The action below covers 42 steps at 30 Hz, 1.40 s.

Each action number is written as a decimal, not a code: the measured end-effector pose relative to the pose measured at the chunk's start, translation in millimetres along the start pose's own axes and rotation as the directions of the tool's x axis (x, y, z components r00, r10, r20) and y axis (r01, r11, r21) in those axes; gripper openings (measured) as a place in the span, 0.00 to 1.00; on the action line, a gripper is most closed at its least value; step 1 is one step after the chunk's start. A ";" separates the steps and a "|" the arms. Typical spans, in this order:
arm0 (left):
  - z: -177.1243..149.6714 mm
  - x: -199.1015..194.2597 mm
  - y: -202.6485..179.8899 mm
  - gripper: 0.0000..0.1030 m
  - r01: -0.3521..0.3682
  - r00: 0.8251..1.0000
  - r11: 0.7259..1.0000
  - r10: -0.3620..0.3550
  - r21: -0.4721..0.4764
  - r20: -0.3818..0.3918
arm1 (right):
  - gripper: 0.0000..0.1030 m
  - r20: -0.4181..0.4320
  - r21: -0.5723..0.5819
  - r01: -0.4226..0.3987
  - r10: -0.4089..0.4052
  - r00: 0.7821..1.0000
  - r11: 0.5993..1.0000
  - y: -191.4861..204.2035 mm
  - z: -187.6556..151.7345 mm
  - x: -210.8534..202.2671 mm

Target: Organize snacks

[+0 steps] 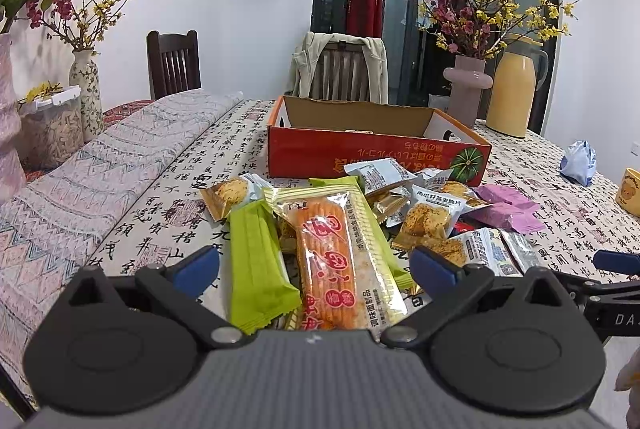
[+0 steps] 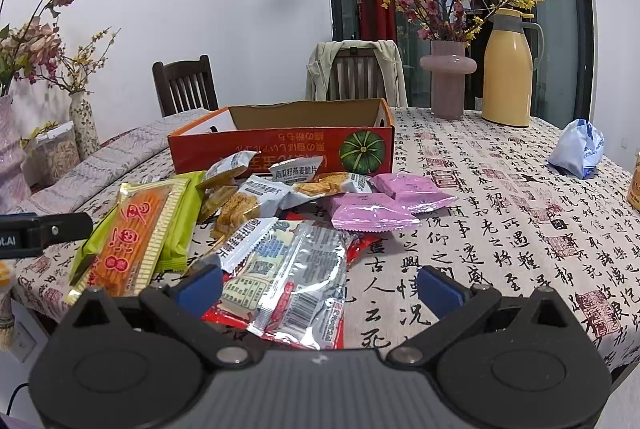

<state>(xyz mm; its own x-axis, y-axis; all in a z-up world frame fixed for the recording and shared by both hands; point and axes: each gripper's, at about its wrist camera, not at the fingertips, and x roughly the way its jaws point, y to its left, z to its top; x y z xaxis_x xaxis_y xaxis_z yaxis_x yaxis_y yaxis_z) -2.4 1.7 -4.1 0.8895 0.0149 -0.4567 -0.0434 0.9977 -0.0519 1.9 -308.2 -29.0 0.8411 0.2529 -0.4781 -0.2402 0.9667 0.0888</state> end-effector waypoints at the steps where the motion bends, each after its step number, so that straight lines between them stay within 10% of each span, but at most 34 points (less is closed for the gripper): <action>1: -0.1 -0.2 0.2 1.00 0.000 1.000 1.000 0.000 -0.001 0.000 | 1.00 0.000 0.000 0.000 0.000 1.000 1.000 -0.1 0.0 -0.1; 42: -2.1 5.0 3.5 1.00 0.000 1.000 1.000 0.000 -0.016 -0.025 | 1.00 -0.009 0.002 -0.002 0.002 1.000 1.000 1.2 0.0 1.6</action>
<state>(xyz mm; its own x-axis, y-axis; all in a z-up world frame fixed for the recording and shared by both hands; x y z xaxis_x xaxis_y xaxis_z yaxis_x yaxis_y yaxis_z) 0.9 5.1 -8.4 0.8781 0.0131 -0.4783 -0.0507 0.9965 -0.0658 3.0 -306.7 -29.7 0.8366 0.2541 -0.4853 -0.2404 0.9663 0.0915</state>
